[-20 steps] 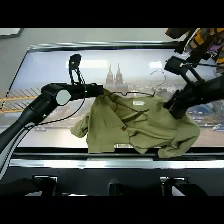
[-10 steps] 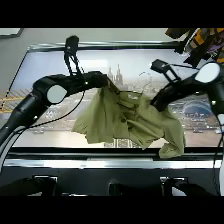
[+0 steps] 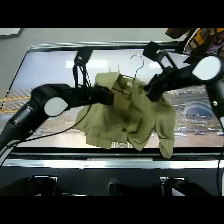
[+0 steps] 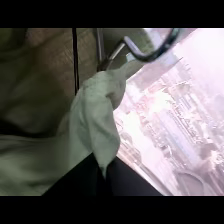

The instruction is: Fold the clothes and pants, and hang the long-sleeved shirts on hangers.

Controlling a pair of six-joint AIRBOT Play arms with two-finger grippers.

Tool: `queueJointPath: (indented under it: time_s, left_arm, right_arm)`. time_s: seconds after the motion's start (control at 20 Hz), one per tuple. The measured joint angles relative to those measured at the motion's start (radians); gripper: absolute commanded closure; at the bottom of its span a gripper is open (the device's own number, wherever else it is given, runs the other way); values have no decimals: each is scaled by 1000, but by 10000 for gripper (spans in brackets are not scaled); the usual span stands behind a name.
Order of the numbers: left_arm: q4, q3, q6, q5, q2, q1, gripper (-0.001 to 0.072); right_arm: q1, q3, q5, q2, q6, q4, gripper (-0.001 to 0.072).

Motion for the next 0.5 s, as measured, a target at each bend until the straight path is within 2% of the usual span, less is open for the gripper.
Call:
queueJointPath:
  time_s: [0.1, 0.15, 0.25, 0.3, 0.35, 0.5]
  left_arm:
    - [21, -23, -21, -4, 2, -9, 682]
    - [29, -31, -24, 0, 3, -12, 603]
    - [37, -38, -32, 14, 4, -14, 174]
    - [41, -40, -39, 18, 6, -13, 53]
    - [42, -42, -40, 17, 9, -10, 16]
    - [47, -43, -35, 13, 52, 35, 14]
  right_arm:
    - [2, 10, 53, 46, 0, -24, 686]
    - [3, 13, 80, 66, 1, -32, 686]
    - [3, 16, 118, 101, 2, -43, 686]
    - [3, 17, 129, 114, 4, -48, 686]
    - [3, 18, 135, 123, 4, -51, 686]
    - [3, 19, 140, 136, -6, -59, 686]
